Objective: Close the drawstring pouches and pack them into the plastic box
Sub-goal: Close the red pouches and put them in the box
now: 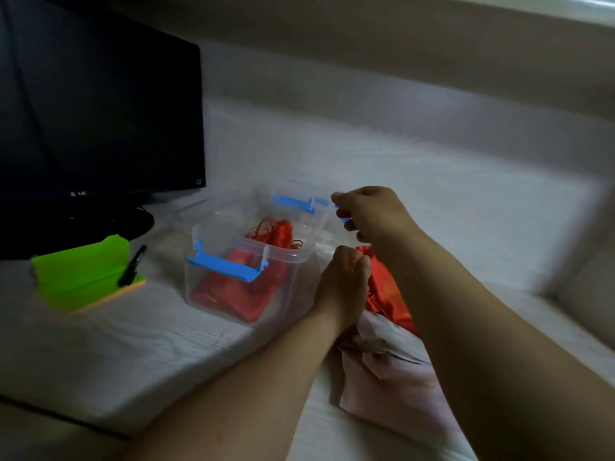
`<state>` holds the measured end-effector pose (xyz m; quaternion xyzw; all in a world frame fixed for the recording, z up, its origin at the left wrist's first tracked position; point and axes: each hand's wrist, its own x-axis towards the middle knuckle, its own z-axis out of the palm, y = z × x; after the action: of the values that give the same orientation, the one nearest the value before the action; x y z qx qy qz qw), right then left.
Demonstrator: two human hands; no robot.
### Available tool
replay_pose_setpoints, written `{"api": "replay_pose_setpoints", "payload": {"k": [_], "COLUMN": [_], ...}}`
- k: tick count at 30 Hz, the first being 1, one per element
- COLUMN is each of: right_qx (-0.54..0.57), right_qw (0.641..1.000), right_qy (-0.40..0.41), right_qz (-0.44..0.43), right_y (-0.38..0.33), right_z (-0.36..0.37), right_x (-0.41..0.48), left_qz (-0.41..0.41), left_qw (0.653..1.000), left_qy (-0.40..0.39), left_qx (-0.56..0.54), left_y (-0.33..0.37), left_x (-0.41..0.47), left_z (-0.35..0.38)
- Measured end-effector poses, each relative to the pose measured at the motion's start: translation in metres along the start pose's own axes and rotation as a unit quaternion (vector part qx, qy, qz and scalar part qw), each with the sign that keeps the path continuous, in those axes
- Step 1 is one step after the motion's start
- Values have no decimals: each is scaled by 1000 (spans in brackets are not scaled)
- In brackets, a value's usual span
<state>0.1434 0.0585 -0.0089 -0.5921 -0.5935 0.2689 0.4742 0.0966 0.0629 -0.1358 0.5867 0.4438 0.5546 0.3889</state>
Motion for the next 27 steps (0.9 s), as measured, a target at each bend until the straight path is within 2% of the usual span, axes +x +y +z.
{"api": "replay_pose_setpoints", "payload": {"k": [4, 7, 9, 14, 20, 24, 27], "right_qx": [19, 37, 23, -63, -200, -202, -199], "right_qw": [1000, 999, 999, 996, 971, 974, 977], "right_qy": [4, 16, 31, 63, 128, 86, 52], "right_qz": [10, 22, 30, 27, 17, 53, 50], "right_y": [18, 35, 51, 95, 130, 151, 162], "right_z": [-14, -26, -35, -55, -83, -91, -91], "right_x": [-5, -10, -10, -11, -15, -17, -19], "left_qz": [13, 14, 6, 33, 38, 37, 55], "left_qw": [1000, 999, 1000, 999, 998, 991, 989], "left_qy": [-3, -5, -11, -28, 13, -15, -24], "left_qx": [11, -48, -24, -4, 49, 127, 133], "left_y": [-12, -13, -12, -13, -21, -26, -28], "left_x": [3, 5, 6, 4, 10, 10, 9], "left_z": [5, 8, 6, 6, 3, 5, 7]}}
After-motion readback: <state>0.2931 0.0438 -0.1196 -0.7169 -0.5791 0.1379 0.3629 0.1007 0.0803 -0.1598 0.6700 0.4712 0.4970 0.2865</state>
